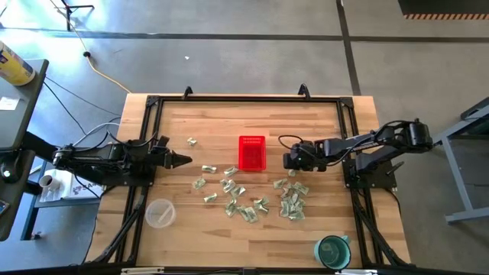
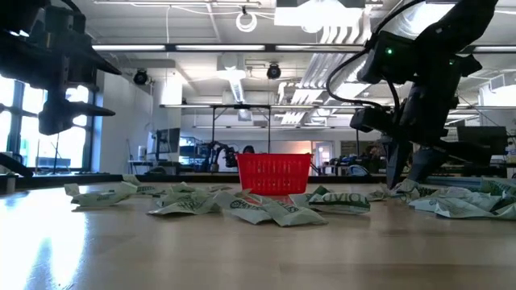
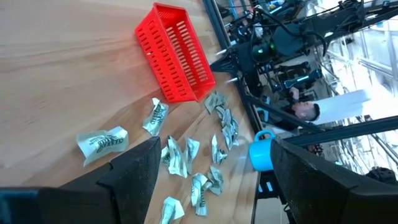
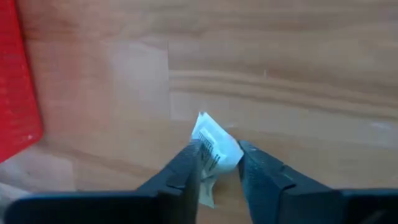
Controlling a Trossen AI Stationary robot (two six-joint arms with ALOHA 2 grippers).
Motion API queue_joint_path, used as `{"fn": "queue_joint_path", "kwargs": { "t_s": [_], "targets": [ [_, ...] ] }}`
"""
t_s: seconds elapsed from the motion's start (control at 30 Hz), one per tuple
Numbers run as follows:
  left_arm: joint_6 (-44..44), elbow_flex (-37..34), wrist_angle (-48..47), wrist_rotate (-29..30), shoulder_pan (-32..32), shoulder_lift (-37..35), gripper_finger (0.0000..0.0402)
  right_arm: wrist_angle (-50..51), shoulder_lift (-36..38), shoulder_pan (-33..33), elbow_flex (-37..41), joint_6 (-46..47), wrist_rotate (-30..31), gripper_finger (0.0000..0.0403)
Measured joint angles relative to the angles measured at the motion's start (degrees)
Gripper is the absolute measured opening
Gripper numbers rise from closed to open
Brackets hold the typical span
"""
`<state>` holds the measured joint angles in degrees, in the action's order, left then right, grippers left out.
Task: Pick and place items into bin
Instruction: Put the light green stevia packet into the red bin
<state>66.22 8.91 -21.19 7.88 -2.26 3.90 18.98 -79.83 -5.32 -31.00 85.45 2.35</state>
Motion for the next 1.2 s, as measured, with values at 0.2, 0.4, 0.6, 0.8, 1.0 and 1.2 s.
{"fn": "queue_joint_path", "kwargs": {
  "t_s": [0.2,0.4,0.6,0.8,1.0,1.2],
  "targets": [
    [0.0,0.0,0.0,0.1,0.0,0.0,0.0337,-6.9,0.3,0.1,0.0,-1.6,1.9,0.0012],
    [0.0,0.0,0.2,0.2,0.0,0.0,0.0337,-8.4,0.8,0.9,-9.6,-6.0,4.2,0.0009],
    [0.1,0.0,0.6,0.2,0.0,0.0,0.0337,-3.9,-2.0,-1.7,-23.1,-17.7,8.6,0.0006],
    [-0.2,0.0,2.7,6.0,0.0,0.0,0.0337,-0.6,-14.5,-6.5,-33.4,-29.9,-1.9,0.0024],
    [-3.7,0.0,2.9,5.4,0.0,0.0,0.0337,9.7,-26.3,-6.0,-47.4,-40.2,0.5,0.0114],
    [-4.3,0.0,-1.3,8.0,0.0,0.1,0.0337,27.0,-31.3,-3.6,-58.8,-47.2,13.8,0.025]
  ]
}}
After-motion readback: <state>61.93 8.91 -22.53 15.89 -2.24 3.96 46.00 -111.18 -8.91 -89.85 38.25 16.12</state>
